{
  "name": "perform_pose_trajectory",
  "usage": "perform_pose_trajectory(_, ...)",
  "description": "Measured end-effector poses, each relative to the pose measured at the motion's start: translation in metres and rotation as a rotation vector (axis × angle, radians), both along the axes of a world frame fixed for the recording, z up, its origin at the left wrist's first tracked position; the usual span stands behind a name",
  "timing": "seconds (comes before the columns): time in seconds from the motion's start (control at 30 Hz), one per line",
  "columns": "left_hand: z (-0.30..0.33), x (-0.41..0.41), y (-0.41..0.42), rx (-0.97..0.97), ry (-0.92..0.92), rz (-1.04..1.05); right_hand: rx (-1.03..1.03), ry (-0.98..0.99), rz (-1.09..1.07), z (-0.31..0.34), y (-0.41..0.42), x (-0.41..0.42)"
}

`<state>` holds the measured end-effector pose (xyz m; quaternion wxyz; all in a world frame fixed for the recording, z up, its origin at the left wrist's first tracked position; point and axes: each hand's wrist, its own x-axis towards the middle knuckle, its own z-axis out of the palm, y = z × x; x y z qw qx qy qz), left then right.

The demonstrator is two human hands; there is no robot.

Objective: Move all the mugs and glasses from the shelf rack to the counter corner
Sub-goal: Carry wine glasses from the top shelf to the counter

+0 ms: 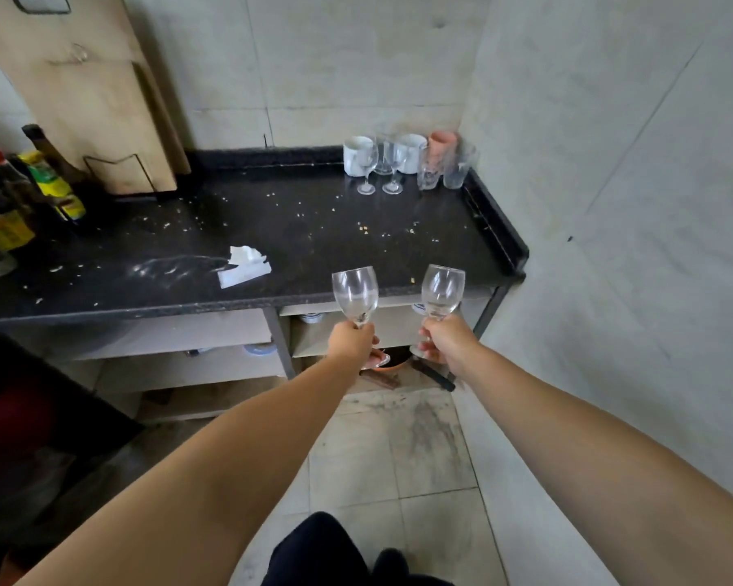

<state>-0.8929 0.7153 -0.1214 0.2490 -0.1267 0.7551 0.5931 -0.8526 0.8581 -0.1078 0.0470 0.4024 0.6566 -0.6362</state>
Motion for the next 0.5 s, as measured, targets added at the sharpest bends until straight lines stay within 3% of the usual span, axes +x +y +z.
perform_pose_trajectory(0.5,-0.004,-0.224,0.142,0.020,0.004,-0.126,0.001,-0.003,-0.071,-0.007,0.143,-0.204)
